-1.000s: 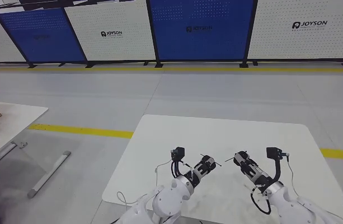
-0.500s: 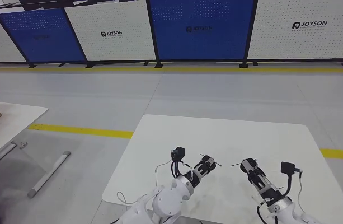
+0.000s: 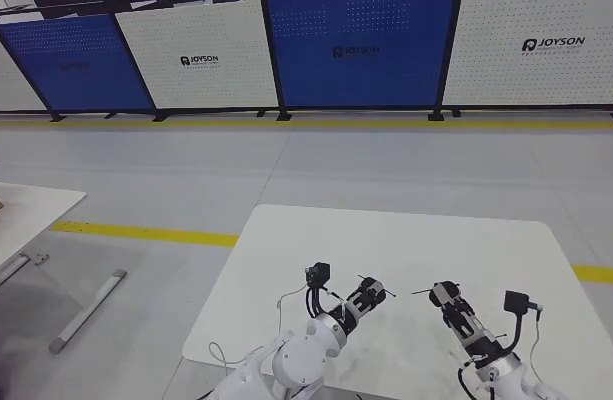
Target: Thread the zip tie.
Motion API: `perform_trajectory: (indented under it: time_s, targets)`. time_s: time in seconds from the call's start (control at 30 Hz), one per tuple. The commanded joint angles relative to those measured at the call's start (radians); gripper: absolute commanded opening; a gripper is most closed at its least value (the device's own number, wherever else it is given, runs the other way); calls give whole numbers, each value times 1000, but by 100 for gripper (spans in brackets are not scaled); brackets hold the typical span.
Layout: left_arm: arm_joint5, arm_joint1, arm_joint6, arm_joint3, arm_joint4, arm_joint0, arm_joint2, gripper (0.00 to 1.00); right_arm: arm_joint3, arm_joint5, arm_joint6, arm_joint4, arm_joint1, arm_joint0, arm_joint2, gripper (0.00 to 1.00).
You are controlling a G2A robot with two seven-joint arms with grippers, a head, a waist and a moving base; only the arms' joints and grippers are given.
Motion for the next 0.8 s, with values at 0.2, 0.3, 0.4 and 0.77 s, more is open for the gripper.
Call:
perform_trajectory:
  time_s: [0.2,0.3,0.4,0.77]
  targets:
    - [0,0,0,0,0,0,0,0,12,67,-205,-160,-33,-77,28,0]
    - [0,0,0,0,0,0,0,0,22,99,-185,-172,-63,-77,0,0]
    - [0,0,0,0,0,0,0,0,56,96,-157,-143,-95,-51,-12,0]
    - [0,0,0,0,0,0,0,0,71,34,-92,-64,-110,-50,2,0]
